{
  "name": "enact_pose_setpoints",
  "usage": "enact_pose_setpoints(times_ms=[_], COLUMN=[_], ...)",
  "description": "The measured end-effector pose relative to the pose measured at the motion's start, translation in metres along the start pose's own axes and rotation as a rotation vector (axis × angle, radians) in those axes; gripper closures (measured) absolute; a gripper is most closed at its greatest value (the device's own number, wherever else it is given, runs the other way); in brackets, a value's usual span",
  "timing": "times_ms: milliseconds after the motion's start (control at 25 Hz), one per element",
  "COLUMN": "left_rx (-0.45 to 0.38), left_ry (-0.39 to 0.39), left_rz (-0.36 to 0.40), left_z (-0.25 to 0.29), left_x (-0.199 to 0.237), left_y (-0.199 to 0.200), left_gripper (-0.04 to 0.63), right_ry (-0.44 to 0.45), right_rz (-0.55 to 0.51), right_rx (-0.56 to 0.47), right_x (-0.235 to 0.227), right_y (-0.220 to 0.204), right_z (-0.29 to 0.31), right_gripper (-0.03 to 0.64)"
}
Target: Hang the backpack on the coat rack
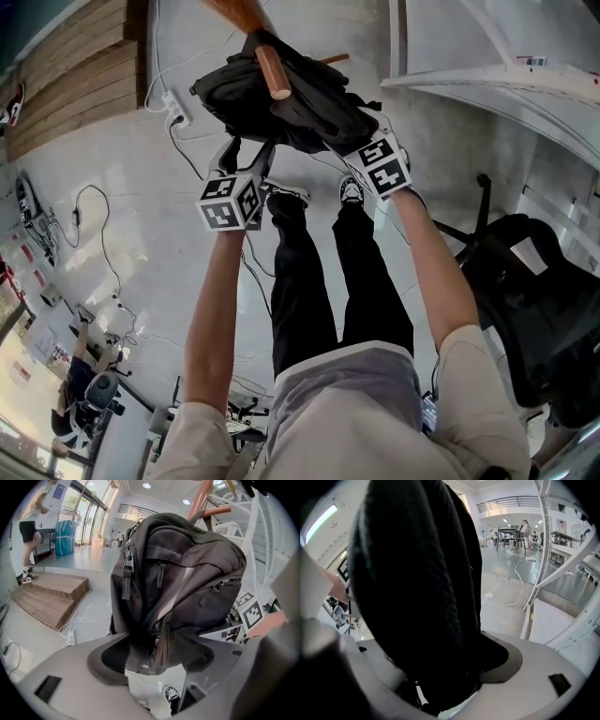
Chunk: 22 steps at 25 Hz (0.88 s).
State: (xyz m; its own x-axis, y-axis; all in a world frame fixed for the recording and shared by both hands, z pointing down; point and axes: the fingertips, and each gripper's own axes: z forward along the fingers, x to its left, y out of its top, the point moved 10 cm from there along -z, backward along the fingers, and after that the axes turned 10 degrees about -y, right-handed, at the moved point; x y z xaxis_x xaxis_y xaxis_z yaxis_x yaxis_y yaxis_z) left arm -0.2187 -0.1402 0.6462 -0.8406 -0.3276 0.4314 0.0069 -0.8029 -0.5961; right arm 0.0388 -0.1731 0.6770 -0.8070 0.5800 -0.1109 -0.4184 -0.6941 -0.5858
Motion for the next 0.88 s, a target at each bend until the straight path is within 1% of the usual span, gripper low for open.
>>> enact_pose_setpoints(times_ms=[200,400,720,880], left_rx=[0.011,0.001,-0.014,-0.030], left_ry=[-0.014,-0.021,-0.033,-0.045], left_rz=[0.015,0.025,0.027,0.010], left_z=[-0.004,-0.009,-0.014,-0.018], left_x=[-0.007,-0.018,-0.041,-0.048], left_y=[-0.005,-0.002,0.000,-0.002], left_gripper=[0.291,0.291,0.313,0.322], right_ry=[-0.007,-0.029,-0.061,-0.052], right_rz=[0.023,0.081,0.115,0.127], right_rx=[-0.004,-0.007,-0.038,-0.040], right_x=[-0.001,-0.007,-0.016,-0.015], right_y=[-0.002,-0.005,-0.009,-0.009], right_z=[-0.004,-0.019,-0.044,-0.052], right_gripper=[0.250,0.250,0.252,0.253])
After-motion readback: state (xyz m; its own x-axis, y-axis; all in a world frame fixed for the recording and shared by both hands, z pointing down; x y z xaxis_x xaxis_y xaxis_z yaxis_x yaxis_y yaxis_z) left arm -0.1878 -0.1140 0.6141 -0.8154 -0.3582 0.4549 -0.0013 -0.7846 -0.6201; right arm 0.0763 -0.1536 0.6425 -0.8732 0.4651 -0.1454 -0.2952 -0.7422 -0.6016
